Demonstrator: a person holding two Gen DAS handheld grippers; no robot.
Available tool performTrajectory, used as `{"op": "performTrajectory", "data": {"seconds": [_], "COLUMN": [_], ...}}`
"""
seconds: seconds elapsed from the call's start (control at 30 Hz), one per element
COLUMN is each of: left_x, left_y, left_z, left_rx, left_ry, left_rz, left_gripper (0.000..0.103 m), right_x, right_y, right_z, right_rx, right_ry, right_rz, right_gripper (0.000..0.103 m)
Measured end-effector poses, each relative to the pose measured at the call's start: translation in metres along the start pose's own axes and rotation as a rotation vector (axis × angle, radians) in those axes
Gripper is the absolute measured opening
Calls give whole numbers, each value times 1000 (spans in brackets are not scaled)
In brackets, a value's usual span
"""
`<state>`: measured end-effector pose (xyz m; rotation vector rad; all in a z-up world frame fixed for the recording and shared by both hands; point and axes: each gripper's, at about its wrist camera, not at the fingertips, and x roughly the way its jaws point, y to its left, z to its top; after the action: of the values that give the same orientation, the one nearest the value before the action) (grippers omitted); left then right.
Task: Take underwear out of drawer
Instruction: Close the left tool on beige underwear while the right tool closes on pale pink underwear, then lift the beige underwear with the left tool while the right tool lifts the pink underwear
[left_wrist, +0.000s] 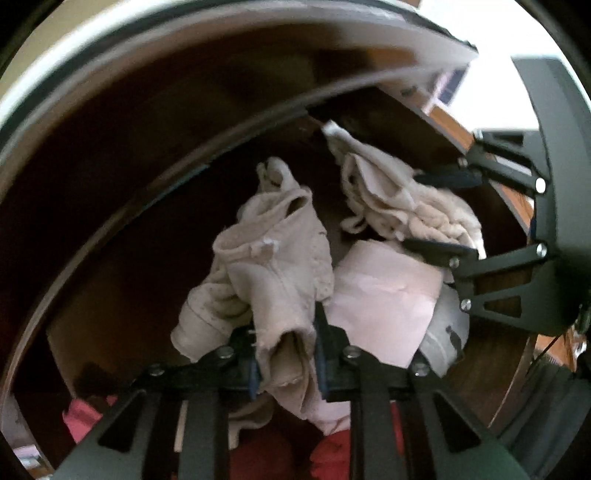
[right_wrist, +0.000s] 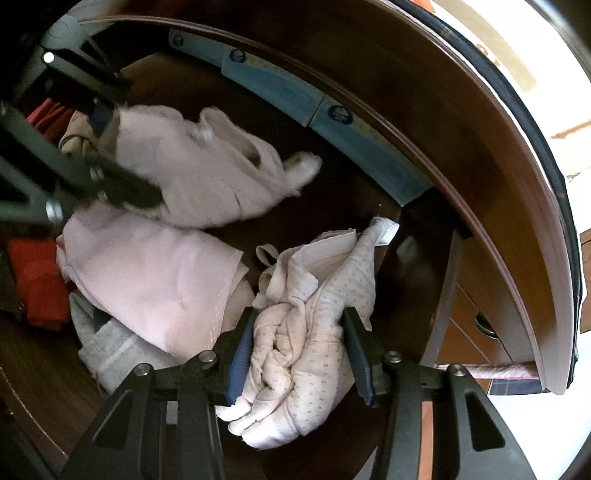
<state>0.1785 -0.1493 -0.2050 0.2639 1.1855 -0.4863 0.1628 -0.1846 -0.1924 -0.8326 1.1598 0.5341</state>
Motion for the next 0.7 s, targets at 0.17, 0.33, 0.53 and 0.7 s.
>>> {"op": "performTrajectory", "data": {"seconds": [0.17, 0.33, 0.53, 0.7], "left_x": [-13, -15, -32, -37], "left_y": [17, 18, 36, 41], "left_z": [-10, -11, -26, -30], "left_rx": [-70, -94, -124, -130], "left_ry": [-65, -98, -130, -141], "left_rz": [-18, -33, -63, -78], "left_gripper": [20, 20, 20, 20], "right_x": [-2, -2, -8, -8], "right_y": [-1, -4, -5, -9], "right_z": [-2, -2, -9, -9], "right_rx": [-8, 2, -23, -21], "right_ry": [-16, -18, -62, -72], "right_rz": [0, 18, 96, 126], "right_gripper": [43, 43, 39, 39]}}
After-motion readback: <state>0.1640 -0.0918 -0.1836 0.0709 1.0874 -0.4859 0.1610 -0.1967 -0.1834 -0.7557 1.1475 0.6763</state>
